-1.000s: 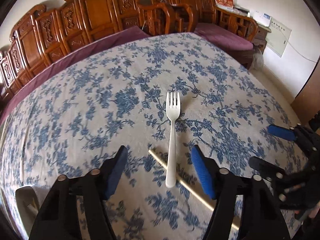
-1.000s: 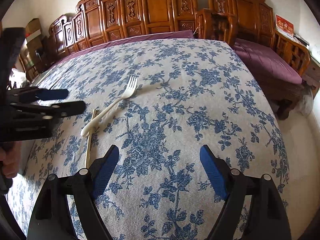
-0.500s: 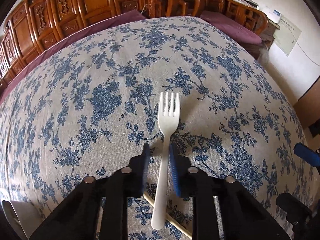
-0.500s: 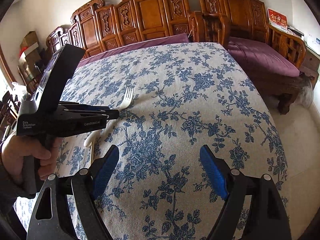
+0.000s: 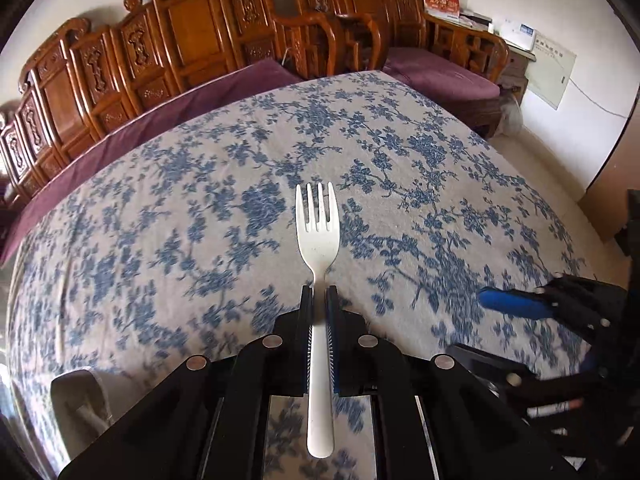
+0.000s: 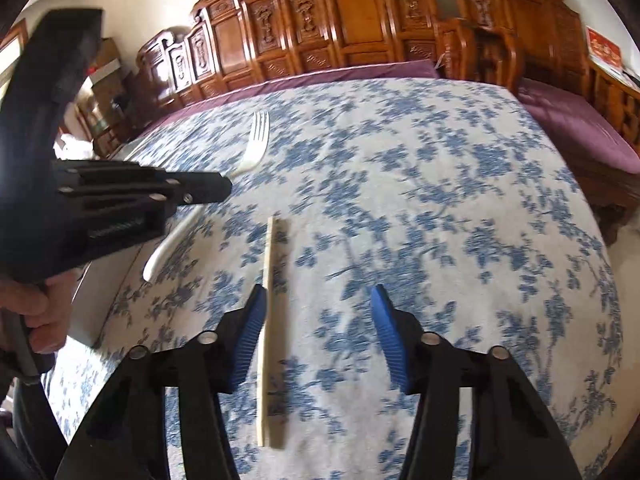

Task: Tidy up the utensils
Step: 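Grasp the wooden chopstick with the right tool while the left tool lifts the fork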

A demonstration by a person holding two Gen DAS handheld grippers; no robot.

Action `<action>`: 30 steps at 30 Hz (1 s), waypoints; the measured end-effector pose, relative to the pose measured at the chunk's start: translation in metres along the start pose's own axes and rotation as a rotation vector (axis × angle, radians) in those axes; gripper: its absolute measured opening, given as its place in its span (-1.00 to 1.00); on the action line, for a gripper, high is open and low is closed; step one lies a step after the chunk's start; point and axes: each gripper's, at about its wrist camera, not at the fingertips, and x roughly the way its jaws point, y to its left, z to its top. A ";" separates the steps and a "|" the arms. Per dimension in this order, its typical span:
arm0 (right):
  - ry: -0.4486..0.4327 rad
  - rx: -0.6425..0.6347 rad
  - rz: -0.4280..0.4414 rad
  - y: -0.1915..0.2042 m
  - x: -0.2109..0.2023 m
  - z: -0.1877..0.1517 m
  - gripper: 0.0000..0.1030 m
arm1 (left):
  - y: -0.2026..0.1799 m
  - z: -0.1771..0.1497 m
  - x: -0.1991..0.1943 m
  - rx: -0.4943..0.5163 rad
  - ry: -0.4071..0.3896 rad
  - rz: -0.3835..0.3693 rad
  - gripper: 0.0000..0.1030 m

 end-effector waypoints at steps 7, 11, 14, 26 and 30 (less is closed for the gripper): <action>0.082 -0.087 0.002 0.031 0.024 -0.010 -0.36 | 0.015 -0.023 -0.025 -0.008 0.006 0.024 -0.89; 0.112 -0.127 -0.025 0.042 0.033 -0.016 -0.47 | 0.021 -0.035 -0.040 -0.017 0.004 0.026 -0.89; 0.125 -0.164 -0.069 0.051 0.037 -0.018 -0.49 | 0.024 -0.045 -0.052 -0.016 -0.001 0.027 -0.89; 0.141 -0.100 -0.132 0.048 0.033 -0.023 -0.88 | 0.033 -0.086 -0.099 -0.006 -0.030 0.018 -0.89; 0.150 -0.116 -0.158 0.059 0.029 -0.030 -0.88 | 0.040 -0.101 -0.109 -0.016 -0.035 0.015 -0.89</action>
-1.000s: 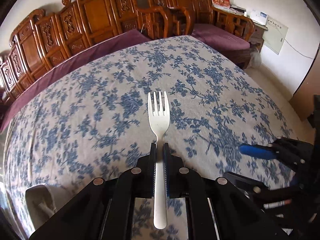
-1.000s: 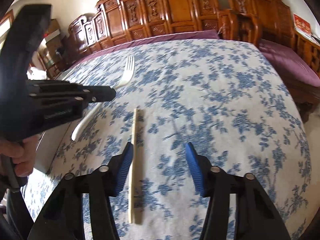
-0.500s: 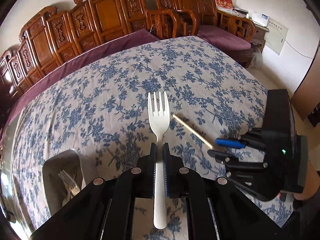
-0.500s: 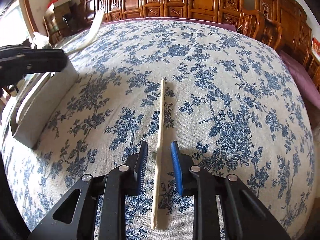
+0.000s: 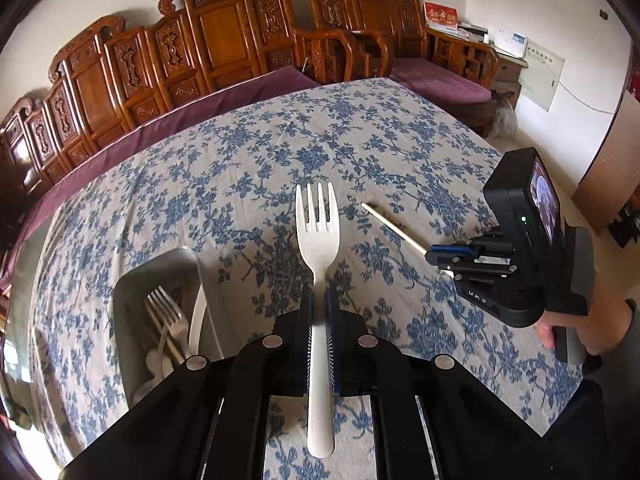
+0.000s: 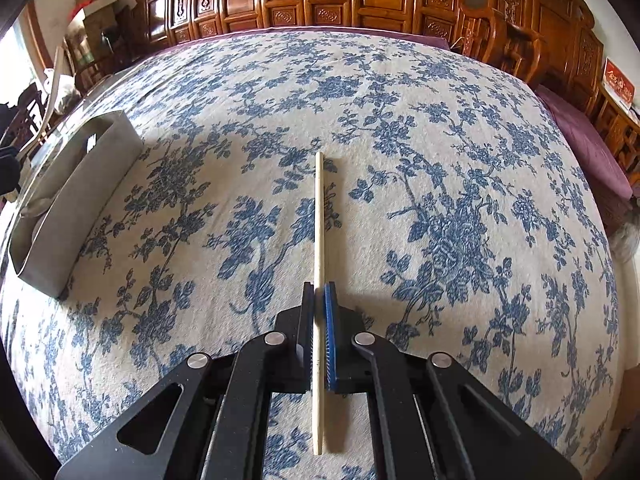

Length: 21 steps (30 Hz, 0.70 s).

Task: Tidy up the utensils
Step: 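Grasp the wooden chopstick with the right tool while the left tool lifts the fork, then carry the white fork over the tray with the left tool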

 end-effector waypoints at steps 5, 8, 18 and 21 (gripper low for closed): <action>-0.009 -0.035 -0.018 0.017 -0.020 -0.006 -0.88 | 0.016 -0.021 -0.017 -0.034 -0.006 -0.004 -0.89; -0.013 -0.054 -0.036 0.025 -0.034 -0.009 -0.88 | 0.025 -0.029 -0.025 -0.044 -0.011 0.004 -0.89; -0.086 -0.042 -0.022 0.045 -0.090 -0.011 -0.88 | 0.058 -0.049 -0.055 -0.099 -0.039 0.026 -0.88; -0.109 -0.043 -0.003 0.055 -0.104 -0.009 -0.88 | 0.068 -0.053 -0.056 -0.122 -0.041 0.032 -0.89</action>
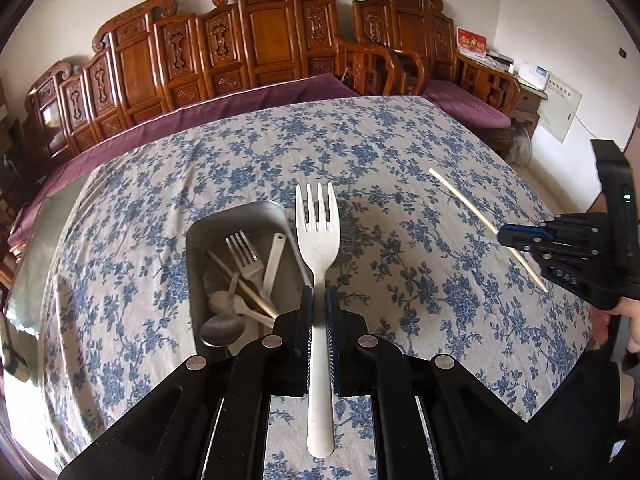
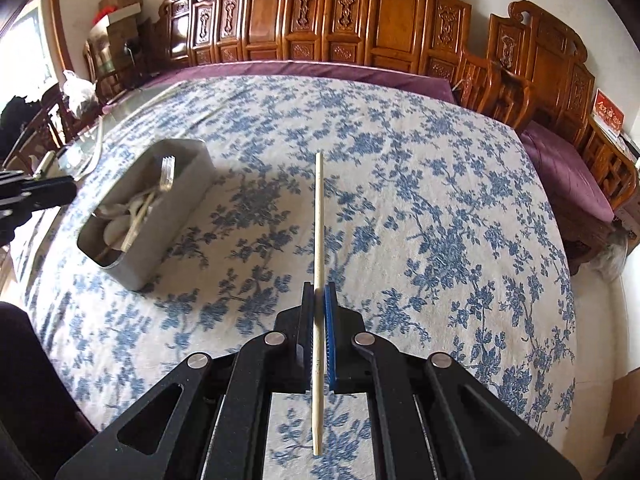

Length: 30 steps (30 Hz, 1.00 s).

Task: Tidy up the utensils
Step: 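Carry the white fork over the tray with the left tool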

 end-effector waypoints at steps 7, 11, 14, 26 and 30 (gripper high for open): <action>-0.029 -0.043 0.037 0.031 -0.013 0.014 -0.88 | 0.034 0.000 0.011 -0.057 0.001 0.024 -0.89; -0.044 -0.059 0.063 0.049 -0.013 0.023 -0.88 | 0.054 0.000 0.026 -0.094 0.011 0.028 -0.89; -0.051 -0.075 0.081 0.061 -0.011 0.029 -0.88 | 0.067 0.001 0.042 -0.122 0.025 0.025 -0.89; -0.064 -0.119 0.132 0.096 0.001 0.050 -0.88 | 0.084 -0.006 0.081 -0.159 0.060 0.004 -0.88; -0.061 -0.125 0.145 0.105 0.007 0.052 -0.88 | 0.085 -0.010 0.086 -0.163 0.073 0.006 -0.88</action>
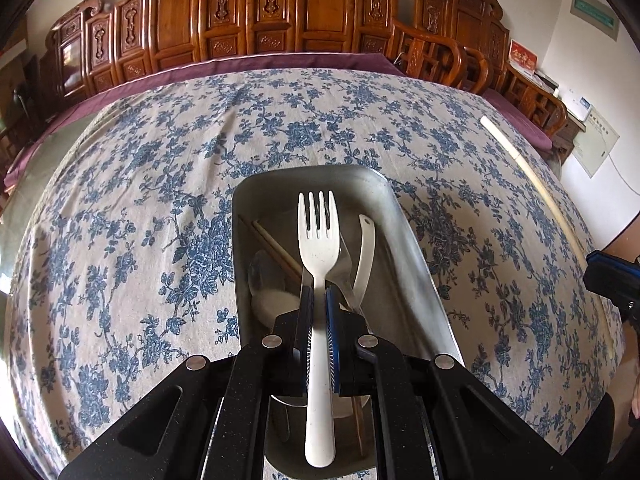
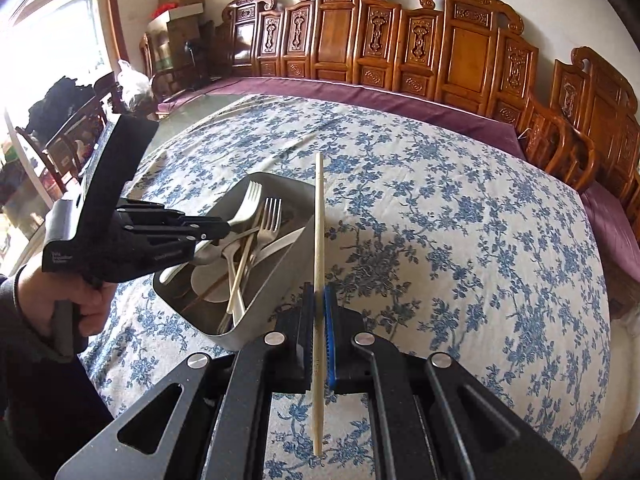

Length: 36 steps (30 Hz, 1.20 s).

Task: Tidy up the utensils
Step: 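Carry the white fork over the tray with the left tool, then drop the chopstick into the tray with right tool while left tool releases the fork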

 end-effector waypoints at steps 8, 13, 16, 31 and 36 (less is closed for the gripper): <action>0.009 0.006 0.021 0.010 0.010 0.000 -0.88 | 0.010 -0.004 -0.018 -0.031 -0.042 0.001 -0.57; 0.005 0.014 0.042 0.018 0.015 0.004 -0.88 | 0.022 -0.008 -0.040 -0.057 -0.087 0.011 -0.54; 0.002 0.015 0.053 0.024 0.021 0.007 -0.88 | 0.031 -0.012 -0.051 -0.071 -0.116 0.023 -0.43; 0.034 0.019 0.102 0.060 0.064 0.022 -0.88 | 0.082 -0.022 -0.060 -0.162 -0.172 0.076 0.03; 0.055 0.048 0.114 0.067 0.086 0.026 -0.88 | 0.087 -0.023 -0.062 -0.163 -0.190 0.096 0.30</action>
